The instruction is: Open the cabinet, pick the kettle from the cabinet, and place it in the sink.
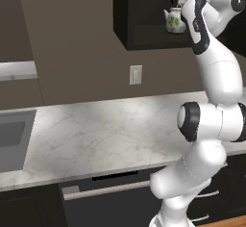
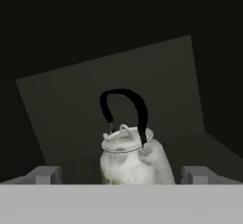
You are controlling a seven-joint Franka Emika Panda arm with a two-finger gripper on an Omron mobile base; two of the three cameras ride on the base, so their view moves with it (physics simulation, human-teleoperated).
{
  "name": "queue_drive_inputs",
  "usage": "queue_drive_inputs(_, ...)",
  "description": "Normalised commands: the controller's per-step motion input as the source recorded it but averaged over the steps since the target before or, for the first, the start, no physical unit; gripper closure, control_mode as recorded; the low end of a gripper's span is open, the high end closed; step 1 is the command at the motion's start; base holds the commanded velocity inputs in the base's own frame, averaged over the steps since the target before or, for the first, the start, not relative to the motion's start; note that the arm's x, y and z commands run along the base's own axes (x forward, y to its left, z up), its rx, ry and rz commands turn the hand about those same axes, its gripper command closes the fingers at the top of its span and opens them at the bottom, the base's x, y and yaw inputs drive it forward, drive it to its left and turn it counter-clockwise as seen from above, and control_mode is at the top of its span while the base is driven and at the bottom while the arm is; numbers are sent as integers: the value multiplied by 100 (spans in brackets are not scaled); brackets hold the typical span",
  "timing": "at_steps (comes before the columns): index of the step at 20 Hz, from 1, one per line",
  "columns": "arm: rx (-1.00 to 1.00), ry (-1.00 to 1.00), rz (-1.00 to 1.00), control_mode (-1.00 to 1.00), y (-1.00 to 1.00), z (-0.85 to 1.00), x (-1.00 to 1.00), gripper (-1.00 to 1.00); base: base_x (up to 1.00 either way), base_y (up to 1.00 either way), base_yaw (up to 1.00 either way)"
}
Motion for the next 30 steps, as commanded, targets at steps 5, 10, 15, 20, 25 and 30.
queue_drive_inputs(5,9,0,0,-100,0,-4,26,-100,0,0,0)
queue_drive_inputs(10,6,0,1,-100,-8,0,29,-100,0,0,0)
queue_drive_inputs(15,3,0,3,-100,-17,0,28,-100,0,0,0)
queue_drive_inputs(20,0,0,4,-100,-16,2,22,-100,0,0,0)
queue_drive_inputs(25,0,0,5,-100,-5,0,21,-100,0,0,0)
queue_drive_inputs(30,0,0,7,-100,1,0,22,-100,0,0,0)
